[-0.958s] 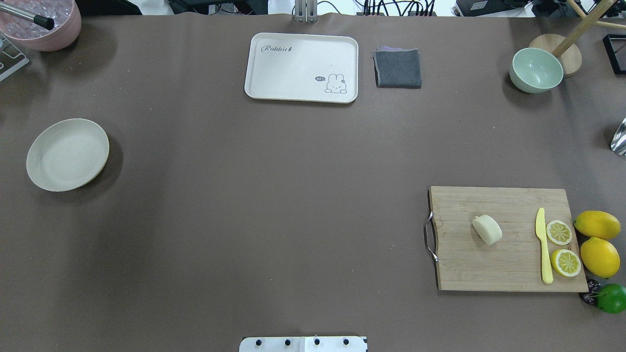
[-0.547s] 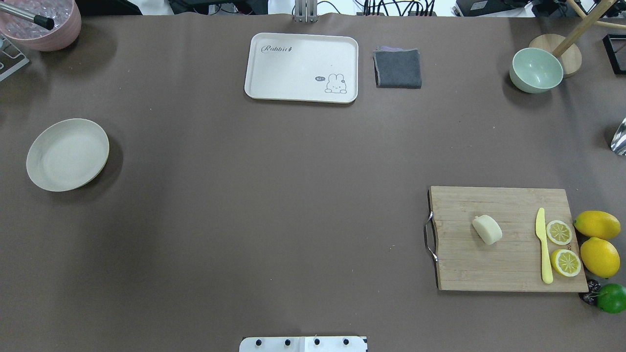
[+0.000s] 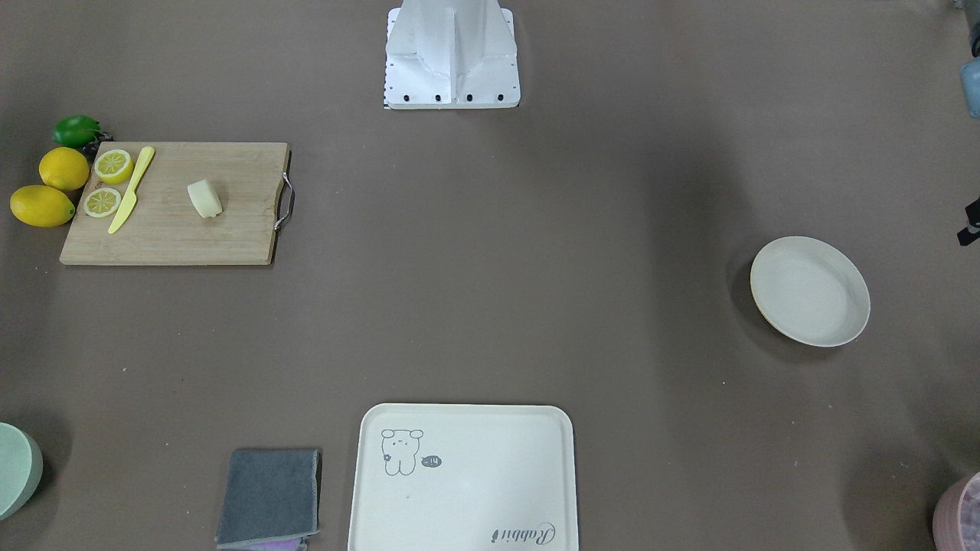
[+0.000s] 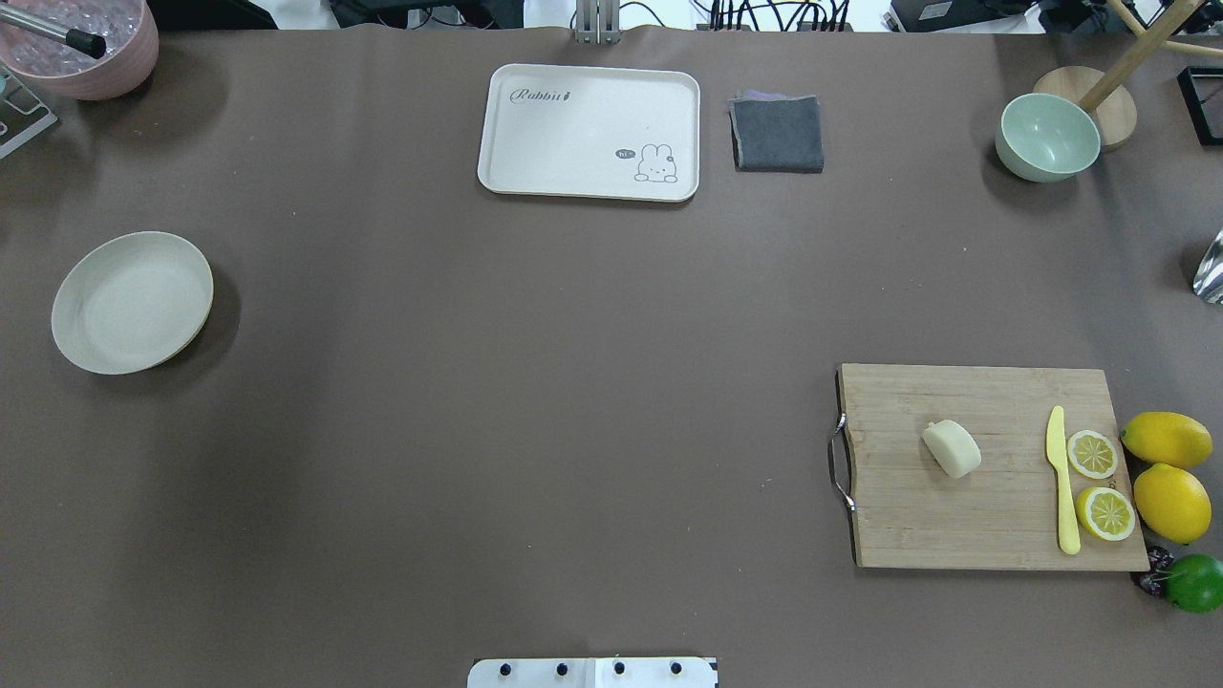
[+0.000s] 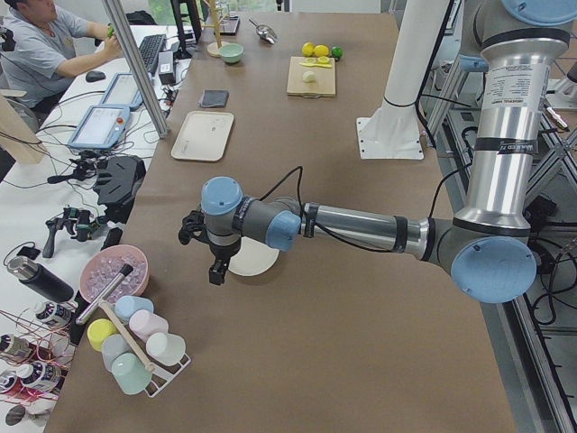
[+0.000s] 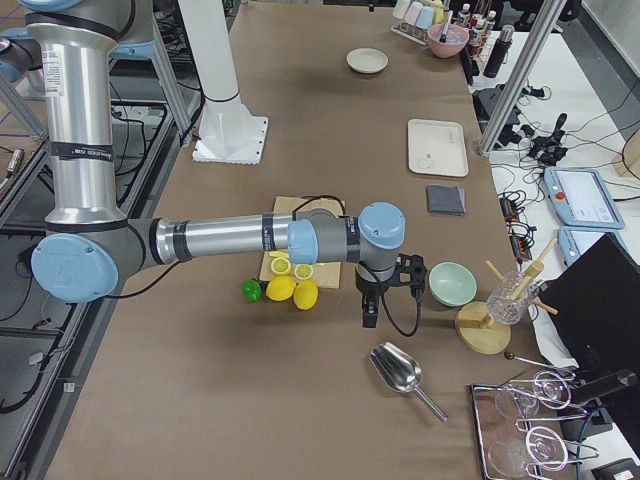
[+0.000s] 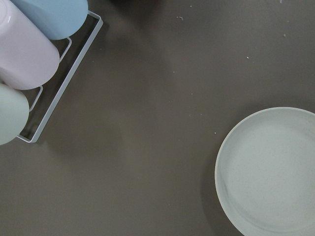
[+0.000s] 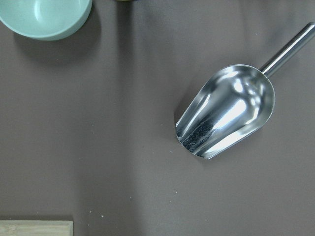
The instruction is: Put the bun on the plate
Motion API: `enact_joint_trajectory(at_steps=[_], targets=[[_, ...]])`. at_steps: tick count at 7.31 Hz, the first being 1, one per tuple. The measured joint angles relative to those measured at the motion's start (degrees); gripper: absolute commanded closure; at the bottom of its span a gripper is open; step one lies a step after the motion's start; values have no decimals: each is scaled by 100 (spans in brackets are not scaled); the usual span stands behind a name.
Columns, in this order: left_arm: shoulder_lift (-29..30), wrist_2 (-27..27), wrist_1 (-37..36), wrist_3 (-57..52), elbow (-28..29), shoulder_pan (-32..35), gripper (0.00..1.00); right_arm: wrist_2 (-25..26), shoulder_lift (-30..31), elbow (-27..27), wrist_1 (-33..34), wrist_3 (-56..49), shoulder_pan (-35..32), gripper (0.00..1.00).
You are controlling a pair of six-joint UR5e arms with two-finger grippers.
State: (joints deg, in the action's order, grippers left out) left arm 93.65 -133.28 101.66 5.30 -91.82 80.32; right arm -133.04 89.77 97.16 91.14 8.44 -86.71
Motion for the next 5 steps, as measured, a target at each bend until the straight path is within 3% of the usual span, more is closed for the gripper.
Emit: enact_joint_trajectory(at_steps=[3, 5], targets=[[341, 24, 296, 360, 649, -588, 3, -52, -34, 40, -8, 8, 178, 0], [626, 29, 1106, 865, 1421, -987, 3, -55, -38, 53, -38, 18, 354, 0]])
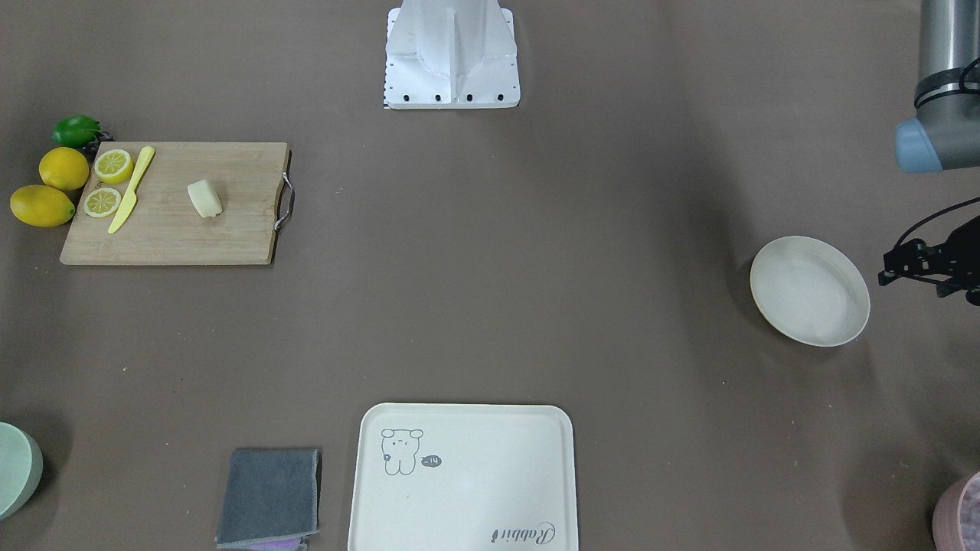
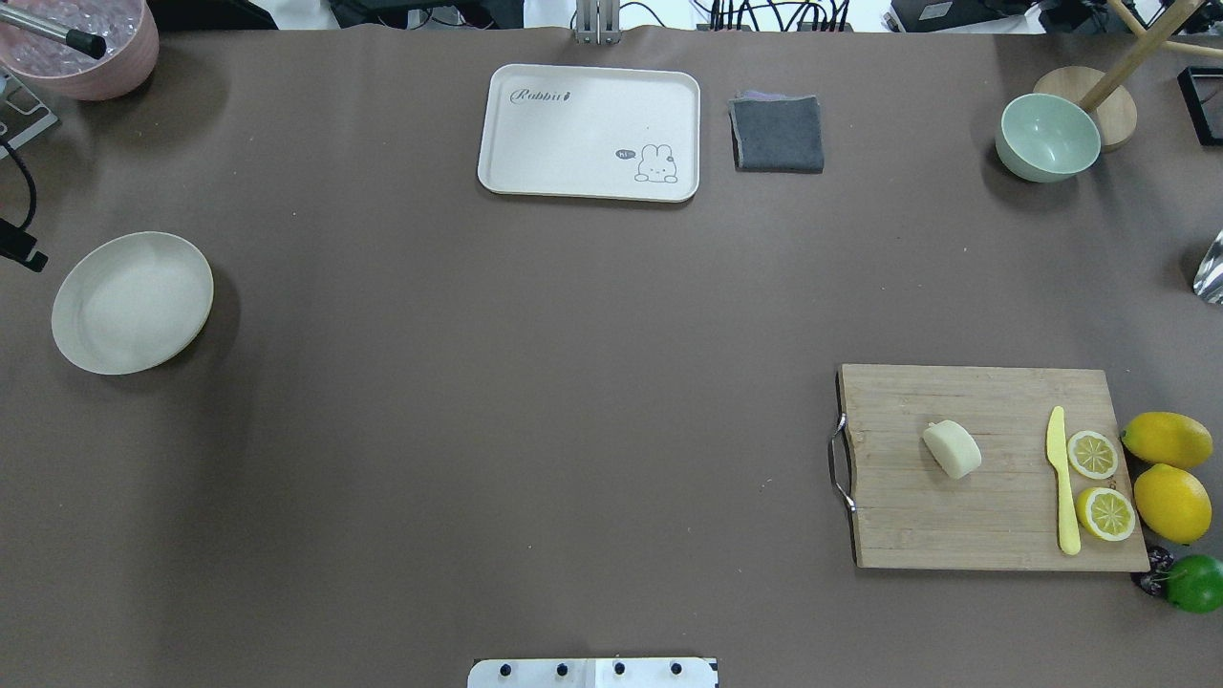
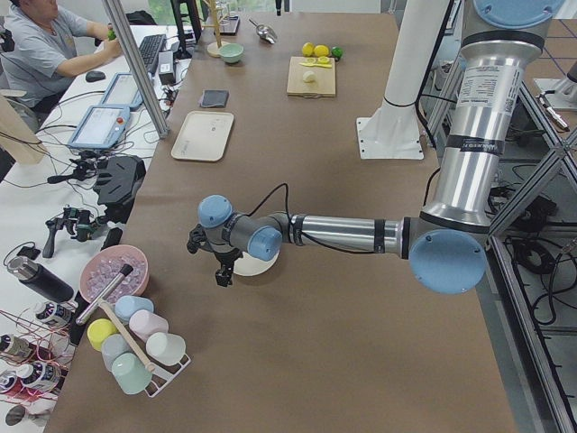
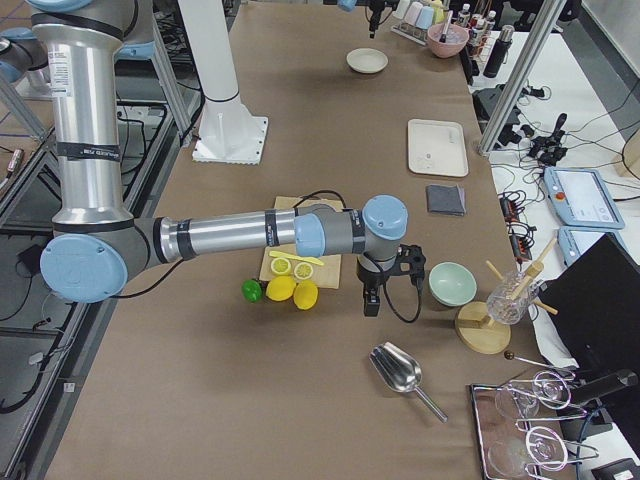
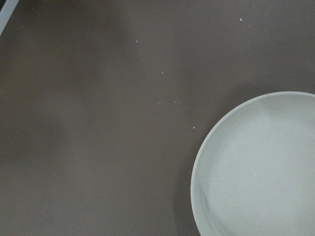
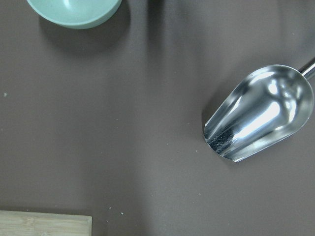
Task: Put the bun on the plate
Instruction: 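Move the left gripper to the cream plate while the right gripper approaches the bun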
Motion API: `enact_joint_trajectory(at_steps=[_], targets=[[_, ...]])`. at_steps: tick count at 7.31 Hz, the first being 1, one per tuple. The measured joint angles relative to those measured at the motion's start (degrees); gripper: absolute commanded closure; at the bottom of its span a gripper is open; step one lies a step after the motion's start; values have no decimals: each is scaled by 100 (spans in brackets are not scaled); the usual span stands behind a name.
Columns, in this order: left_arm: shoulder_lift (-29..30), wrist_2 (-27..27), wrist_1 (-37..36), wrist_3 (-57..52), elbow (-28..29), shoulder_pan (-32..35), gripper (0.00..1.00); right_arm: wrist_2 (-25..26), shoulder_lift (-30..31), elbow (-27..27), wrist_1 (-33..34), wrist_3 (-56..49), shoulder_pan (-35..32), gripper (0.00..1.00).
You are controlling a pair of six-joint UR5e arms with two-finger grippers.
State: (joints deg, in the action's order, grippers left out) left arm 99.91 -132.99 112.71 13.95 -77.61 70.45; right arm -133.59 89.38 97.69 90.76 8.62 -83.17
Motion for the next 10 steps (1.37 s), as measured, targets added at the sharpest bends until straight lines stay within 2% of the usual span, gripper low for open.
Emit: enact_joint_trajectory(at_steps=[1, 2, 3, 6, 7, 8, 10], targets=[[82, 1, 265, 215, 219, -150, 3, -2, 6, -1, -88, 0, 56, 0], [115, 1, 385, 319, 329, -229, 13, -6, 23, -12, -201, 0, 90, 0], [122, 3, 430, 359, 375, -293, 30, -6, 36, -28, -265, -4, 122, 0], [77, 41, 584, 372, 458, -447, 38, -1, 44, -39, -303, -12, 205, 0], [67, 54, 624, 371, 483, -467, 65, 0, 44, -39, -304, -10, 218, 0], [60, 59, 644, 370, 491, -477, 98, 0, 44, -39, -305, -10, 232, 0], [53, 62, 649, 375, 511, -485, 100, -2, 44, -39, -305, -4, 262, 0]])
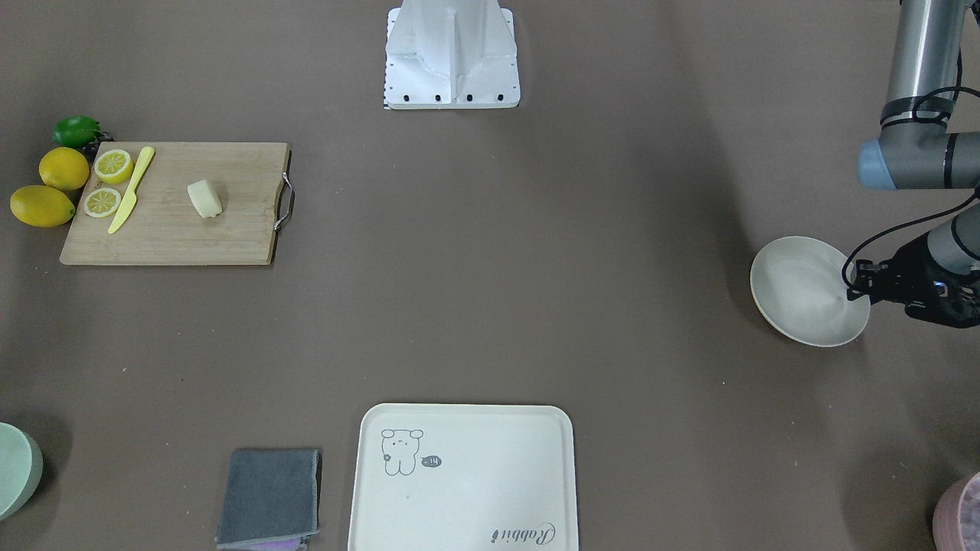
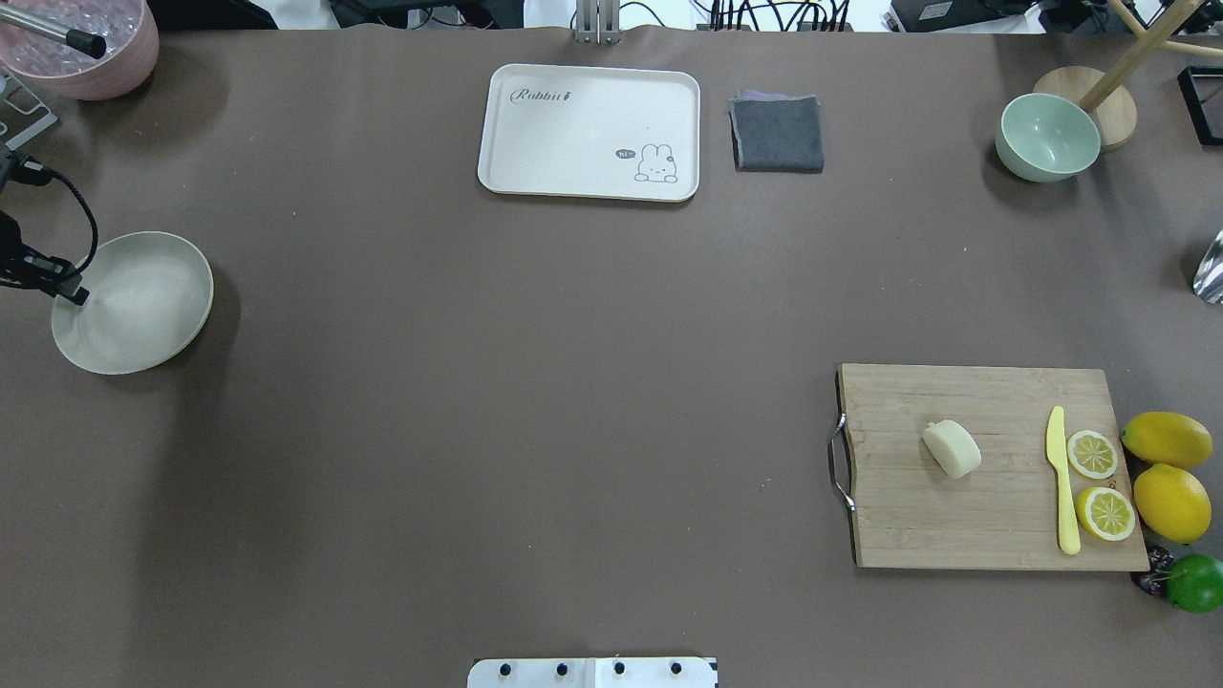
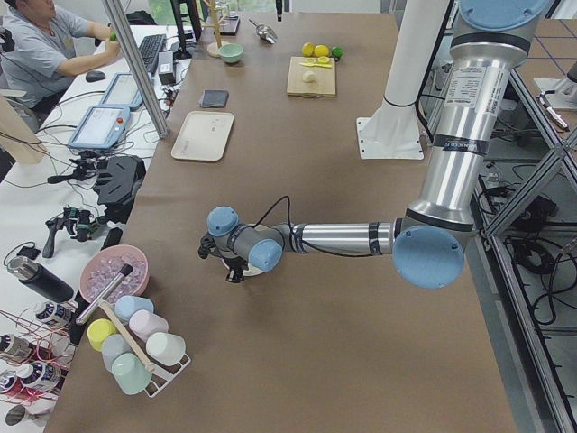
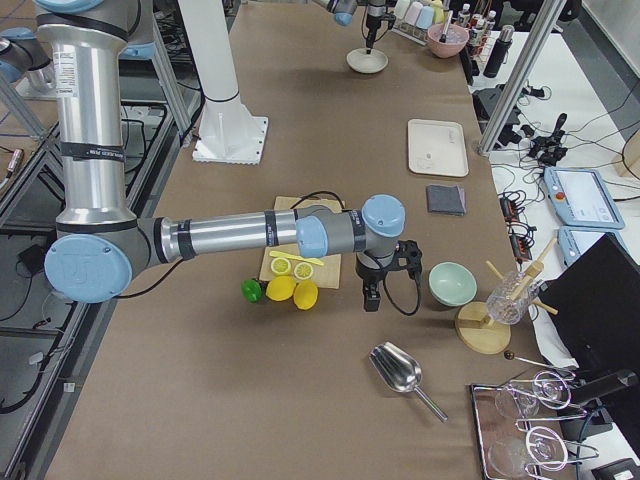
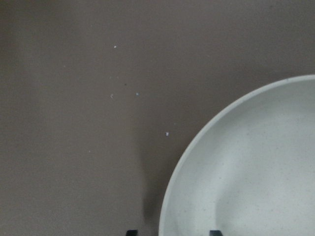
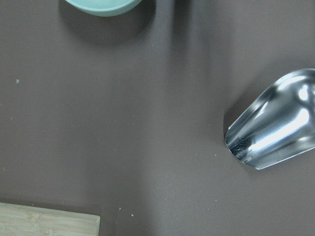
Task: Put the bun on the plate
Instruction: 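Move the left gripper to the cream plate while the right gripper approaches the bun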
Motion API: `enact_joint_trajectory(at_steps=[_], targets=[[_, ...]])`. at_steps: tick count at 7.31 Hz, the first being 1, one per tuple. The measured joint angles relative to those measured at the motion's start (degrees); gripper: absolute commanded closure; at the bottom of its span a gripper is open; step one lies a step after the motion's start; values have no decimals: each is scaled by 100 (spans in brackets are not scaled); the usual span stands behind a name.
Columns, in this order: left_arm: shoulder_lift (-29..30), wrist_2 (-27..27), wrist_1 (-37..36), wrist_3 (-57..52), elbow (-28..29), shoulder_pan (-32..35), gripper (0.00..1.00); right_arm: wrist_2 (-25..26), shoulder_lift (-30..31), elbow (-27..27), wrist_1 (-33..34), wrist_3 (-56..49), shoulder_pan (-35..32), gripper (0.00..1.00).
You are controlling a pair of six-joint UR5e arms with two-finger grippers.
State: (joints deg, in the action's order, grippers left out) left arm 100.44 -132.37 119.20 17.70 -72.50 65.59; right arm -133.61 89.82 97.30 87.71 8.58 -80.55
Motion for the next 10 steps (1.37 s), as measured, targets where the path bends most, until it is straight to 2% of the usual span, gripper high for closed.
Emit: enact_joint_trajectory(at_steps=[2, 5, 7, 10], targets=[[16, -18, -24, 155, -119, 16, 100, -6, -1, 50, 0, 18, 54, 0], [394, -68, -180, 1563, -806, -47, 100, -32, -50, 531, -139, 926, 508, 0], [804, -38, -246, 2830, -1363, -741, 100, -99, -29, 1170, -285, 1763, 1070, 0], [1942, 300, -618, 4380, -1570, -1842, 100, 292, -52, 1684, -319, 2165, 2267, 1]])
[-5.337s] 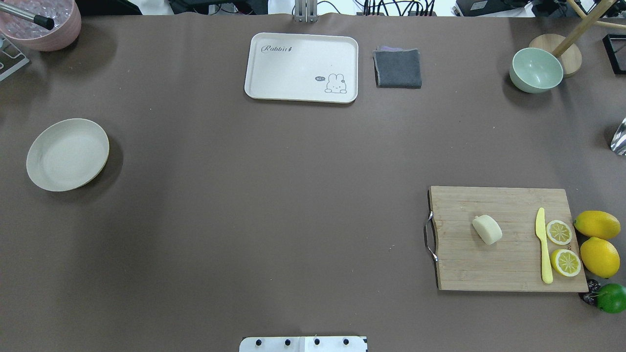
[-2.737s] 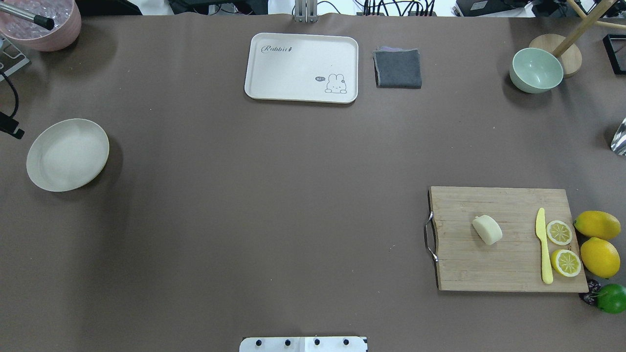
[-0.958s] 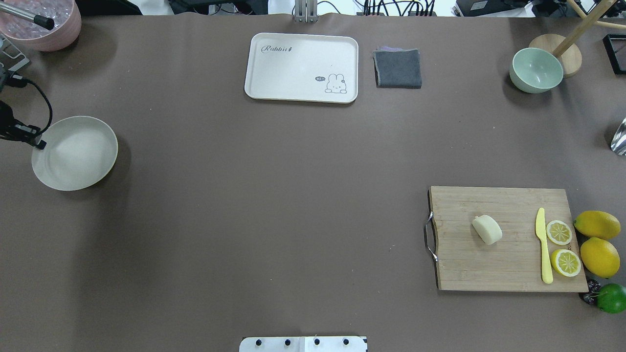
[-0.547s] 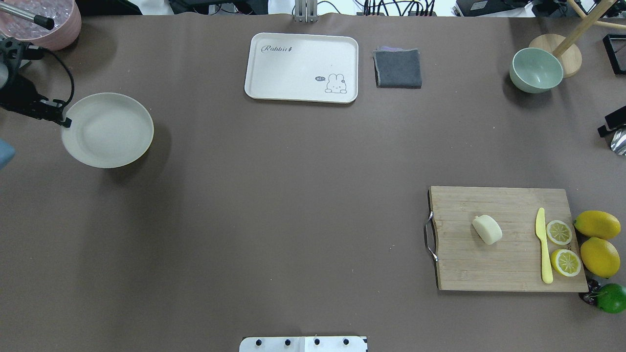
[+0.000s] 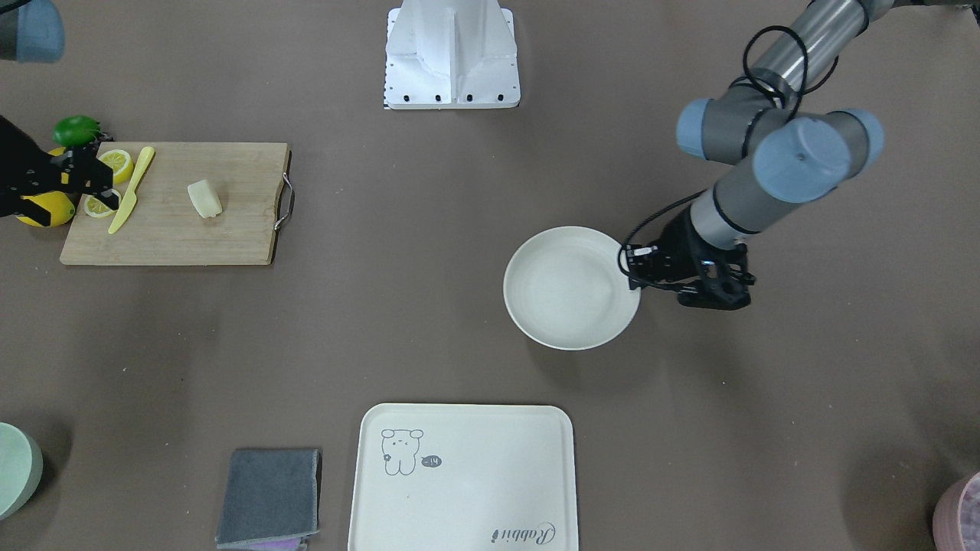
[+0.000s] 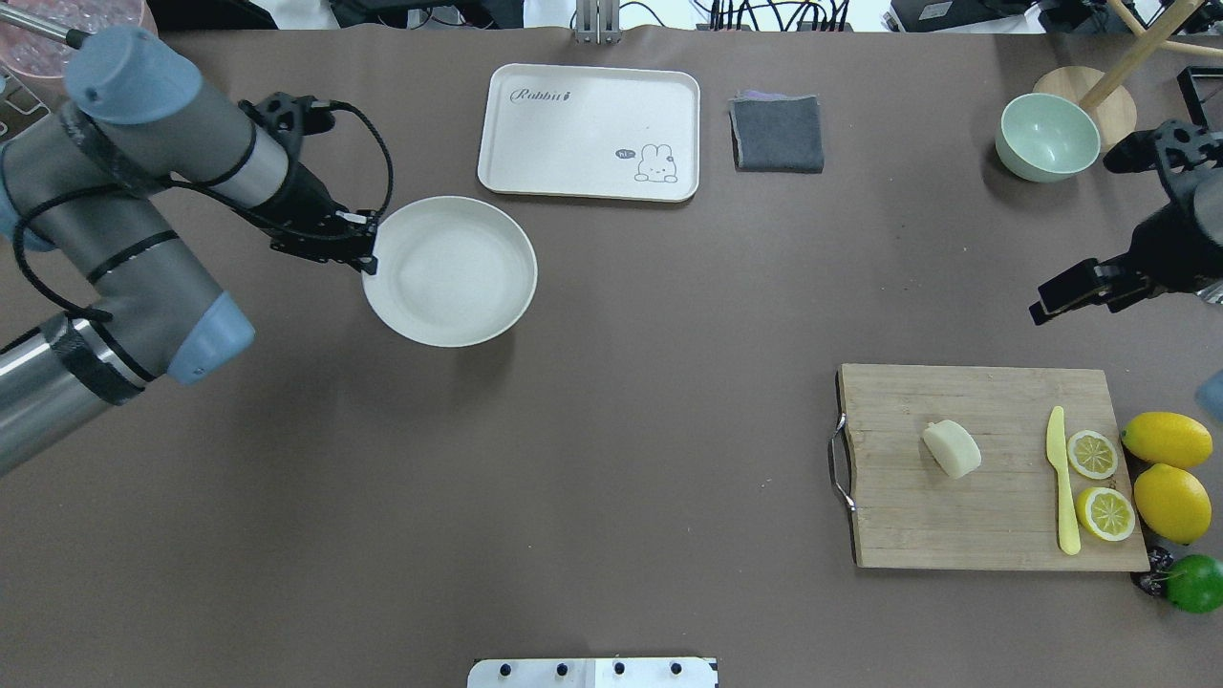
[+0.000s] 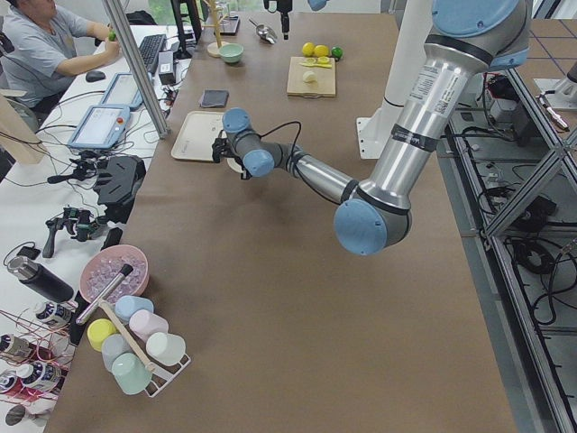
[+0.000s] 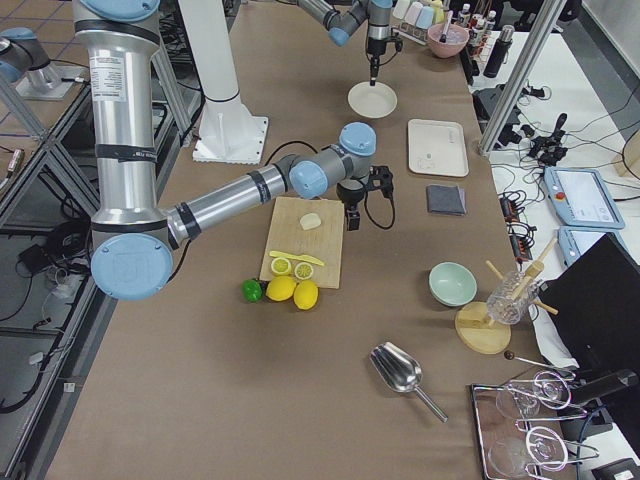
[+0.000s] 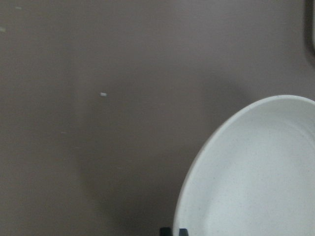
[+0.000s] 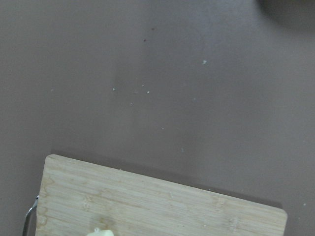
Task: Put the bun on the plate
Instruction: 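Move the left gripper to the cream plate while the right gripper approaches the bun, then grip the plate rim with the left gripper while the right gripper grasps the white bun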
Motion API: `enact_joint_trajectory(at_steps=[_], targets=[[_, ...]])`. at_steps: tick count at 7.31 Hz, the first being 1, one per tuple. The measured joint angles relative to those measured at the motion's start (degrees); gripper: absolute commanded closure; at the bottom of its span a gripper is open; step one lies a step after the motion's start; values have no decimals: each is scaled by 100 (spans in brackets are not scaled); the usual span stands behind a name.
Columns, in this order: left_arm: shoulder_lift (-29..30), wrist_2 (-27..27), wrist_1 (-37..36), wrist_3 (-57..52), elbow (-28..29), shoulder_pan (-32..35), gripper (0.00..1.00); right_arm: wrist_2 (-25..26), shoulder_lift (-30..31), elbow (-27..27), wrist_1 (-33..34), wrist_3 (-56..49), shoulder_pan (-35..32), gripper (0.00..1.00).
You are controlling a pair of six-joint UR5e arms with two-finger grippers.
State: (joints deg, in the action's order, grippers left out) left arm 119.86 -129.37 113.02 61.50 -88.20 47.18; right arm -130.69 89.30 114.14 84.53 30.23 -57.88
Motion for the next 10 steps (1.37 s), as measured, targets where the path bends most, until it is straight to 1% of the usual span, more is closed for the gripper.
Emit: enact_joint_trajectory(at_steps=[2, 3, 4, 5, 8, 9, 10], targets=[[440, 293, -46, 349, 62, -593, 100, 512, -23, 118, -4, 292, 872, 4], [556, 453, -48, 399, 102, -828, 100, 798, -27, 129, -4, 413, 1248, 4], [649, 591, -43, 421, 159, -986, 100, 957, -23, 117, -2, 464, 1501, 4], [724, 655, -41, 434, 221, -1062, 100, 1031, -20, 82, -3, 483, 1669, 4], [798, 692, -41, 507, 373, -1161, 100, 1135, -39, -76, -6, 479, 1969, 11], [814, 693, -28, 559, 429, -1196, 100, 1166, -52, -183, -6, 461, 2010, 18], [825, 693, -7, 590, 463, -1212, 23, 1177, -63, -269, -5, 454, 2032, 46]])
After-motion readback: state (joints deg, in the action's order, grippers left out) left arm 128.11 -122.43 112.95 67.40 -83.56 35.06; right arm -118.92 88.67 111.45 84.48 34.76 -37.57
